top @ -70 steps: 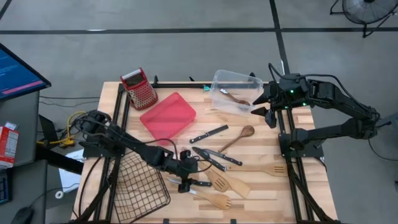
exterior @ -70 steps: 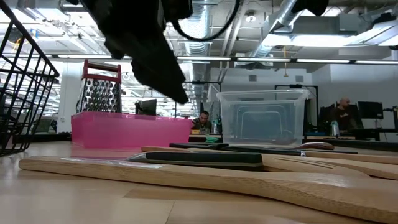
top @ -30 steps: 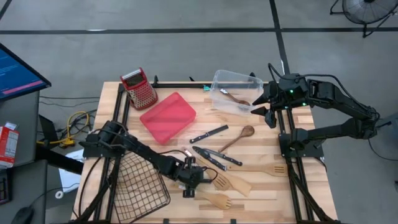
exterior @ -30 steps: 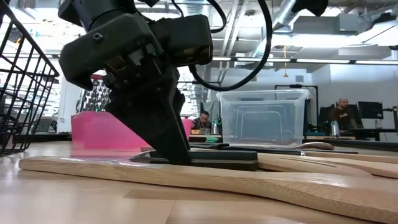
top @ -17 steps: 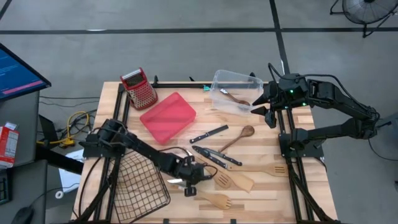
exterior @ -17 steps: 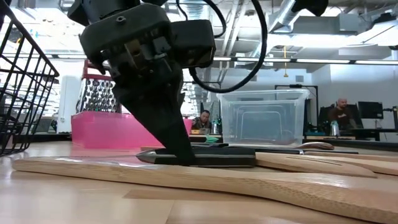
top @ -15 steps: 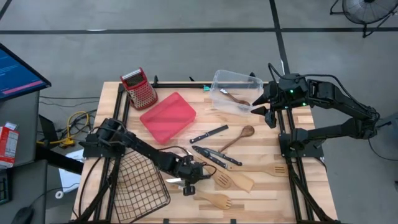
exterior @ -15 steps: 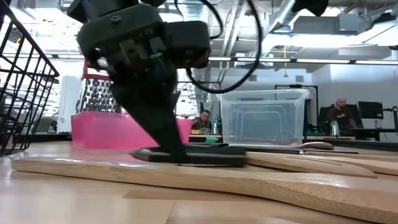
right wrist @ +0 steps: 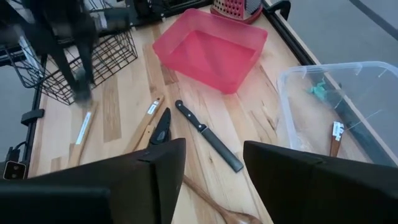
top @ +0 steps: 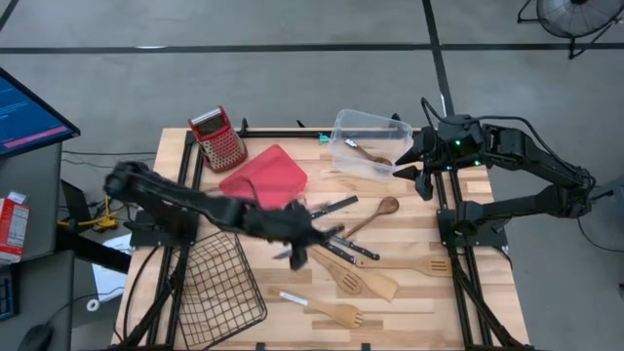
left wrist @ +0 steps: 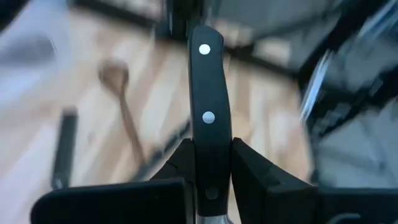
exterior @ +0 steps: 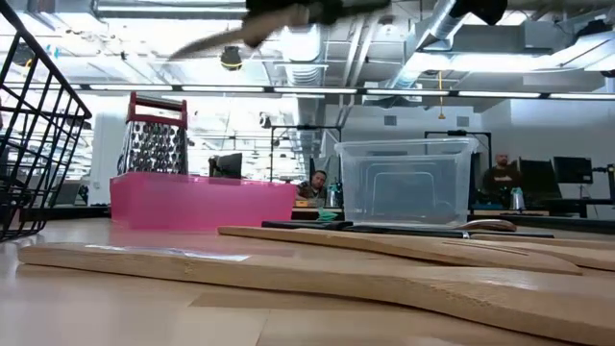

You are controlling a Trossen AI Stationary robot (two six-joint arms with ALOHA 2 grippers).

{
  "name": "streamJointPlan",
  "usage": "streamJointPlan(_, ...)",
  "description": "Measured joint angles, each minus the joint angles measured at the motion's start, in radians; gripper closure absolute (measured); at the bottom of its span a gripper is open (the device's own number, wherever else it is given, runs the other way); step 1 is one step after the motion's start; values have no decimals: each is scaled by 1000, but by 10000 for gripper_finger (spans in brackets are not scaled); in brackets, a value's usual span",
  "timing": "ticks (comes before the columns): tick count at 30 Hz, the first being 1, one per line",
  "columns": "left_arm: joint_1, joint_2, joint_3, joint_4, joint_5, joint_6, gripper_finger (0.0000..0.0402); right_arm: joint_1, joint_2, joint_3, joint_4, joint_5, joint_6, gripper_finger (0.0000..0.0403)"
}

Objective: Pick & Place Kitchen Items
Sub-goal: Put the black kitchen knife into the wire basket

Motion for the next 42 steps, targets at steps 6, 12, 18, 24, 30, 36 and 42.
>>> streamJointPlan(6, 16, -234, 0, 99, 60, 22, 362, 0, 0, 0, 68, -1, 0, 224)
streamJointPlan(12, 3, -428, 2, 214, 148, 22, 362, 0, 0, 0, 129, -1, 0, 224)
streamJointPlan(18, -33, -524, 2, 458, 425, 26, 362, 0, 0, 0, 151, -2, -9, 227)
streamJointPlan(24, -94, -545, 3, 602, 518, 99, 356, 0, 1, 0, 150, -2, -12, 225)
streamJointPlan(30, -94, -535, 3, 599, 463, 138, 356, 0, 1, 0, 150, -1, -30, 227)
streamJointPlan(36, -91, -504, 3, 553, 250, 363, 359, 0, 1, 0, 149, -1, -27, 228)
streamJointPlan(42, -90, -423, 2, 521, -231, 629, 359, 0, 1, 0, 148, -1, 25, 230)
